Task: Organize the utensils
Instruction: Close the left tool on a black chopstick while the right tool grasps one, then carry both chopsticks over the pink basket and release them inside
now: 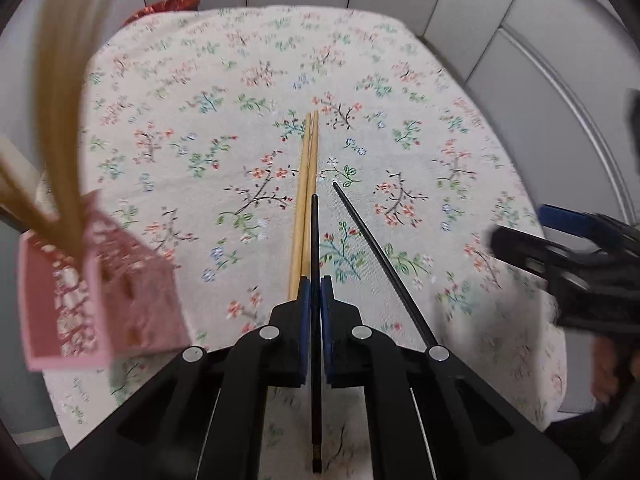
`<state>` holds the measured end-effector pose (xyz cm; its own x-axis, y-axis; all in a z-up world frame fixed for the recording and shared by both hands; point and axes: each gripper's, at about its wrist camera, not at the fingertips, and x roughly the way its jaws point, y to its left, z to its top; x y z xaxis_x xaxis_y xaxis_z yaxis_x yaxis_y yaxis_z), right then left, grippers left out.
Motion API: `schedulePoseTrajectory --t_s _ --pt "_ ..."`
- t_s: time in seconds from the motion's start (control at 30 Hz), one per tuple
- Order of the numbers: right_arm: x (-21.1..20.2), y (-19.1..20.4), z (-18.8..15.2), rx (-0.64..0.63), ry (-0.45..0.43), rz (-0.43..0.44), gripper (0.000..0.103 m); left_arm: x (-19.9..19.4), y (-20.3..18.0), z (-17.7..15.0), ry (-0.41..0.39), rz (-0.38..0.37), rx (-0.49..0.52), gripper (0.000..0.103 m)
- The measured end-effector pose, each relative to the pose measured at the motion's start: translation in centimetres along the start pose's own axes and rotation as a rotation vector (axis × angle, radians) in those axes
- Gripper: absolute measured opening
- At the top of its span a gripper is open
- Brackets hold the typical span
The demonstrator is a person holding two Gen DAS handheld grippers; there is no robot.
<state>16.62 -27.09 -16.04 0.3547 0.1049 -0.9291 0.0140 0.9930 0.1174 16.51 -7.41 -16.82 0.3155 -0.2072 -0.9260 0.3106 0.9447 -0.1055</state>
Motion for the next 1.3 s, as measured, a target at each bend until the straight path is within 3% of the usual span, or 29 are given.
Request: schedulePoseTrajectory --t_s 0.17,0.5,0.7,0.87,0.97,1.0,1.17,1.3 --pt "1.9 2.3 0.5 -0.005 0.045 0.028 0.090 -3.1 0.6 -1.4 -0.044 -0.004 0.031 0.005" --pt "5.8 8.0 1.7 -0.098 0.112 0.023 0.043 -6.4 2.5 -2.7 -0.118 -0.033 0.032 0.005" --pt "8.1 9.4 2.5 -0.109 0.149 0.017 0.023 -6.8 3.2 -3.1 -0.123 -0.043 0.037 0.005" --pt "8.6 10.5 2.8 -0.154 0.131 -0.033 0.020 -7.1 3.5 -3.3 -0.126 -0.047 0.040 0.005" --pt "8.7 11.1 2.8 -0.192 0.118 -0.068 0.012 -7.0 3.5 -3.4 -0.132 -0.039 0.037 0.005" --pt "8.7 11.2 2.7 -0.197 0.115 -0.070 0.004 -7.0 3.4 -3.3 -0.135 -0.034 0.037 0.005" --pt "8.0 11.3 2.1 -0.212 0.089 -0.077 0.004 -8.2 2.9 -3.9 -0.176 -0.015 0.051 0.005" --pt "5.0 11.1 1.4 -0.217 0.020 -0.048 0.004 -9.7 2.1 -4.8 -0.224 -0.006 0.066 0.005"
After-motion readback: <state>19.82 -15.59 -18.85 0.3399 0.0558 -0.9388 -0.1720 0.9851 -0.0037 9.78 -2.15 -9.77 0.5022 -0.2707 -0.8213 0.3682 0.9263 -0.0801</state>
